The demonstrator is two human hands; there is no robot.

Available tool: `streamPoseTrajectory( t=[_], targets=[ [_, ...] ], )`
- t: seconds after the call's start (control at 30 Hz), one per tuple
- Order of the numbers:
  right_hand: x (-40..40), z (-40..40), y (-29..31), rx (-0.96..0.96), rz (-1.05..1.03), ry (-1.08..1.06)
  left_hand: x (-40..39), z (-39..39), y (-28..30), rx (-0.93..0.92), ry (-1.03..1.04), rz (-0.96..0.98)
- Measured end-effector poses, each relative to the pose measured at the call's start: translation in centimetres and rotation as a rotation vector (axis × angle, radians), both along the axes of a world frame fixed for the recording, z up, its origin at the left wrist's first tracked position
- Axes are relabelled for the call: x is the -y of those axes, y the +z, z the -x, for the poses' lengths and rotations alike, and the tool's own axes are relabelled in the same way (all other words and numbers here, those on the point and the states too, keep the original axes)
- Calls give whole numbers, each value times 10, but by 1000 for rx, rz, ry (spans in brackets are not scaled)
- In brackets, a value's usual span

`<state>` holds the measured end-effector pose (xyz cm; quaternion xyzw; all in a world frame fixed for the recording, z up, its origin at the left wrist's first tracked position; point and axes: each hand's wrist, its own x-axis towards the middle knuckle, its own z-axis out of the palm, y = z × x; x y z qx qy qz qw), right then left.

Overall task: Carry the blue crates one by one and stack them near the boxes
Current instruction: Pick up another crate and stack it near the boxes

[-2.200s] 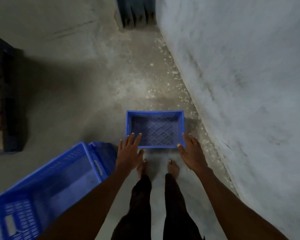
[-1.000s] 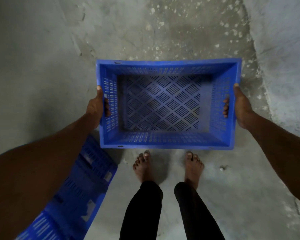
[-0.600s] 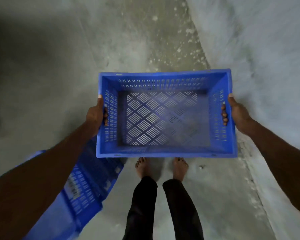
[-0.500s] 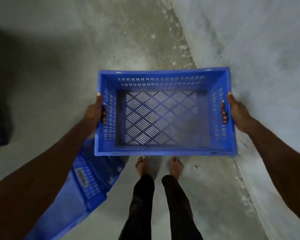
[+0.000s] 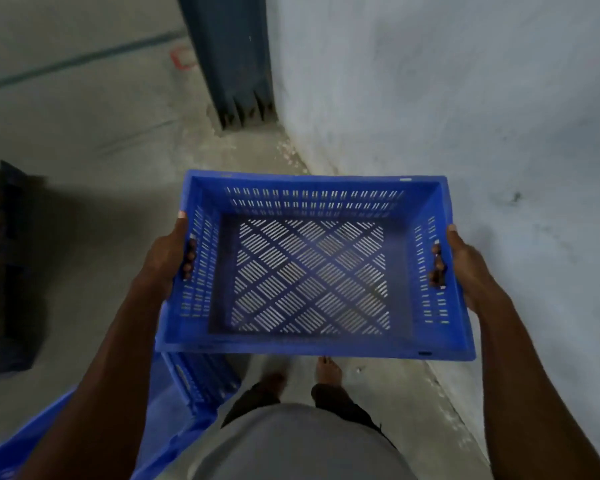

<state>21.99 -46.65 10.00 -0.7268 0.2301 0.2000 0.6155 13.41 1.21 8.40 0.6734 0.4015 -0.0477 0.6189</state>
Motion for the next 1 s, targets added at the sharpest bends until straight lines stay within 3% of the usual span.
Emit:
streamPoseTrajectory(
  t=[0.37,0.63,0.8,1.0],
  targets=[
    [23,197,41,52,84,-453,42,-21,50,79,-404,-26],
    [39,397,51,33,157,-921,167,-19,62,101,-885,-2],
    [31,539,63,66,195,-1227,276,38,71,143,-1202,31],
    [10,713,61,23,220,-1540,384,159,75,162,-1504,37]
  ],
)
